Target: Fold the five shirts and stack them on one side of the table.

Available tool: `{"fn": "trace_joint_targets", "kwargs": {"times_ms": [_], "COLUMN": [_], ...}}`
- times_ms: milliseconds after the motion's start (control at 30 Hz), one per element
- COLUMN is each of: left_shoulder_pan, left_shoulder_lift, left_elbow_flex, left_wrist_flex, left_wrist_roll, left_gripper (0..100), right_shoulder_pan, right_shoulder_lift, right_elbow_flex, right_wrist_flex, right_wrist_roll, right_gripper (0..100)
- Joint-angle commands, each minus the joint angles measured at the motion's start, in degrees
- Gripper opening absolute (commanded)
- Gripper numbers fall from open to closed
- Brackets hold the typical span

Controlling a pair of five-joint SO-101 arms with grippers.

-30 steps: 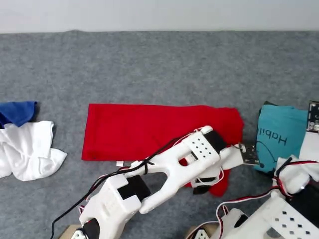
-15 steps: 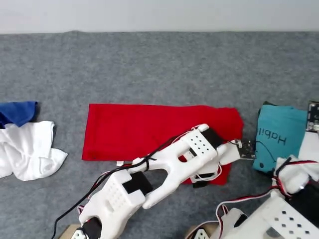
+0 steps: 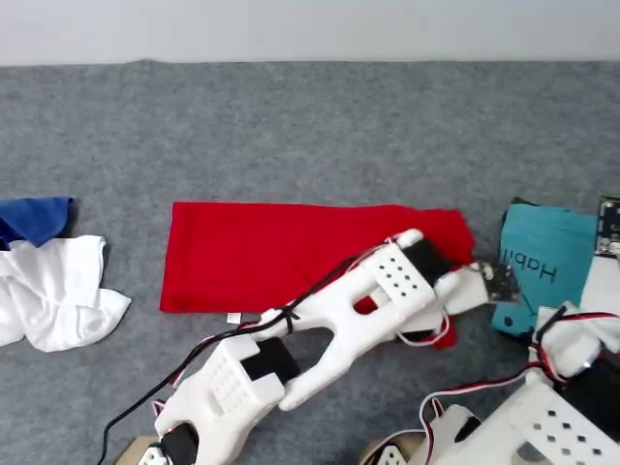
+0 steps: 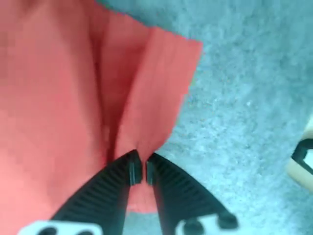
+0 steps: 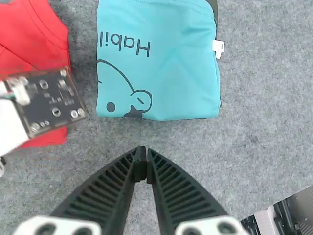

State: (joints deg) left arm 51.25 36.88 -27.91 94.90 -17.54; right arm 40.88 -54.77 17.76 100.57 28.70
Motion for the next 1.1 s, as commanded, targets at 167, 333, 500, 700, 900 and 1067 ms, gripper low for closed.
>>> {"fn": "trace_joint_targets", "kwargs": {"times_ms": [167,333,500,700,900,1067], "left_shoulder_pan": [-6.15,-12.04,-16.7,-19.96,-21.1,-20.13], "left_shoulder_lift": [-3.43,0.62,5.71,9.41,9.58,9.58], "left_elbow_flex": [-9.01,-9.36,-9.45,-9.54,-9.54,-15.87], "left_wrist_flex": [0.0,-5.1,-7.91,-8.53,-8.26,-0.62], "left_wrist_roll": [0.35,0.44,0.44,0.35,0.35,0.44], "left_gripper": [1,3,13,17,17,17], "right_shoulder_pan": [0.4,0.4,0.4,0.4,0.4,0.4], "right_shoulder_lift": [-0.75,-0.75,-0.75,-0.75,-0.75,-0.75], "right_elbow_flex": [-2.64,-2.55,0.26,1.14,1.05,0.88], "right_wrist_flex": [1.98,1.98,1.98,1.98,1.98,1.98], "right_wrist_roll": [-0.7,-0.7,-0.7,-0.7,-0.7,-0.7], "right_gripper": [1.4,1.4,1.3,1.3,1.4,1.3]}}
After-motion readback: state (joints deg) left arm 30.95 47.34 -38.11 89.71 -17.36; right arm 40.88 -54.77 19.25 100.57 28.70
